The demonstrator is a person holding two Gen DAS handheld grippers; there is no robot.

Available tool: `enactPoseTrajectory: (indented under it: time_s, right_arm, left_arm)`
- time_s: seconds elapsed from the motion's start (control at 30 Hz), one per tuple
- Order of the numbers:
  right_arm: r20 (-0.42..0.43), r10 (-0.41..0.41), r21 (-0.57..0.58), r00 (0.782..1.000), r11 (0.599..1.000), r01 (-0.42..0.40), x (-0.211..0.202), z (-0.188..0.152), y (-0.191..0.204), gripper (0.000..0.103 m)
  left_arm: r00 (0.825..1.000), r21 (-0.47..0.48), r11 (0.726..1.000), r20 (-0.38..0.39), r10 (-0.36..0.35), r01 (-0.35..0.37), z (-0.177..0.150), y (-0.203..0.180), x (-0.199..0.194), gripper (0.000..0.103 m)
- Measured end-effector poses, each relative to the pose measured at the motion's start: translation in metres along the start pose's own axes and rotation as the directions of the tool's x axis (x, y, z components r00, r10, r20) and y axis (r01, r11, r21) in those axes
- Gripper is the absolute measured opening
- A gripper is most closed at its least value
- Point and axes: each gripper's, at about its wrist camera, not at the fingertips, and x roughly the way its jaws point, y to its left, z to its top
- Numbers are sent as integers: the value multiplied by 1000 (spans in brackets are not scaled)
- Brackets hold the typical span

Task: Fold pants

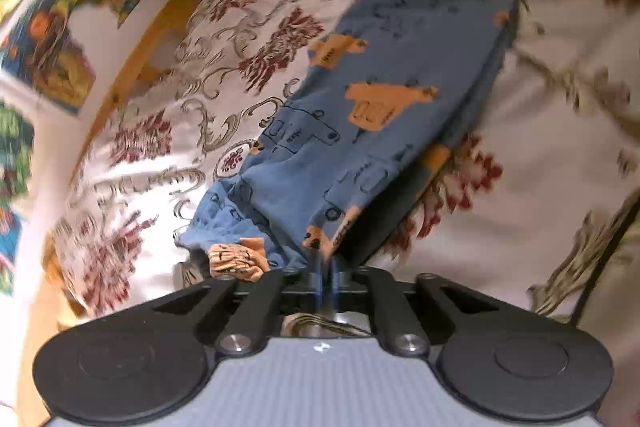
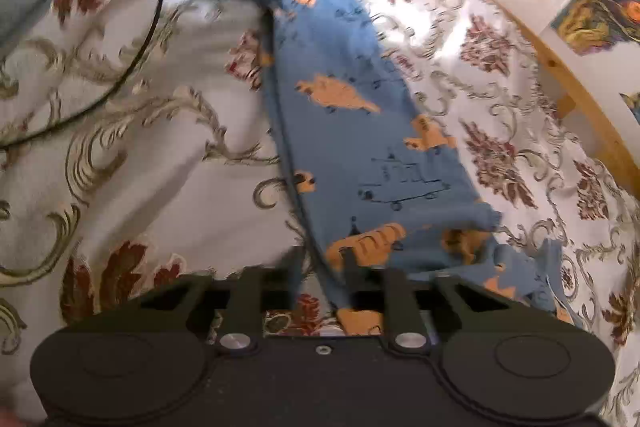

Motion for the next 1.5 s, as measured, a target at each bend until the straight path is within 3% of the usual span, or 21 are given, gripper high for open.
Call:
enactPoseTrajectory:
  time_s: [0.03, 0.07, 0.13, 0.2, 0.3, 0.37, 0.5, 0.67, 0.77, 0.83, 0.97, 1.13, 1.2, 1.3, 1.33, 1.4, 1.5]
  right_arm:
    - [13, -15, 27, 1000, 1000, 15, -4, -2, -4, 53]
    - [23, -32, 55, 999, 998, 31, -8, -5, -9, 68]
    - [38, -73, 121, 997, 990, 68, -15, -11, -19, 75]
    - [32, -127, 198, 991, 973, 118, -22, -20, -32, 87]
    - [17, -186, 334, 982, 927, 170, -35, -38, -54, 101]
    - [4, -217, 413, 976, 889, 196, -44, -52, -69, 102]
    - [-52, -281, 544, 958, 797, 263, -60, -81, -92, 102]
    - [-88, -325, 666, 942, 683, 298, -84, -119, -118, 102]
    - [-86, -309, 733, 947, 624, 271, -90, -136, -130, 102]
    - [-75, -296, 766, 952, 594, 245, -91, -141, -136, 102]
    - [-29, -243, 813, 970, 558, 165, -84, -145, -148, 102]
    - [43, -126, 822, 991, 569, 37, -63, -129, -173, 102]
    - [68, -93, 822, 993, 569, -3, -55, -118, -187, 102]
    - [104, -36, 827, 994, 559, -67, -37, -101, -211, 100]
    - [109, -27, 827, 994, 557, -75, -30, -96, -220, 97]
    - [98, -21, 824, 995, 562, -69, -17, -83, -232, 83]
    - [66, -28, 818, 997, 573, -38, 5, -65, -252, 72]
  left_arm:
    - [1000, -43, 999, 0, -16, 16, 2, 3, -3, 29]
    - [1000, -102, 994, 8, -27, 28, 6, 6, -9, 37]
    - [998, -202, 979, 52, -27, 37, 14, 8, -19, 60]
    - [994, -298, 952, 103, -39, 68, 29, 8, -27, 64]
    - [982, -418, 902, 187, -33, 110, 57, 2, -32, 80]
    - [967, -463, 874, 253, -31, 149, 80, -7, -31, 89]
    - [939, -469, 860, 342, -33, 201, 127, -34, -24, 95]
    - [940, -482, 841, 330, -83, 244, 179, -73, 0, 99]
    - [961, -482, 854, 266, -69, 195, 199, -95, 14, 100]
    - [968, -495, 847, 238, -83, 195, 206, -104, 23, 100]
    - [959, -530, 811, 255, -124, 246, 209, -107, 29, 97]
    - [951, -520, 808, 269, -153, 277, 208, -110, 31, 83]
    - [950, -544, 787, 261, -171, 291, 205, -107, 37, 78]
    - [939, -608, 719, 276, -206, 336, 198, -98, 45, 71]
    - [937, -629, 696, 279, -213, 345, 196, -95, 48, 63]
    - [934, -658, 665, 280, -222, 355, 192, -89, 52, 53]
    - [932, -680, 637, 285, -226, 362, 188, -81, 56, 36]
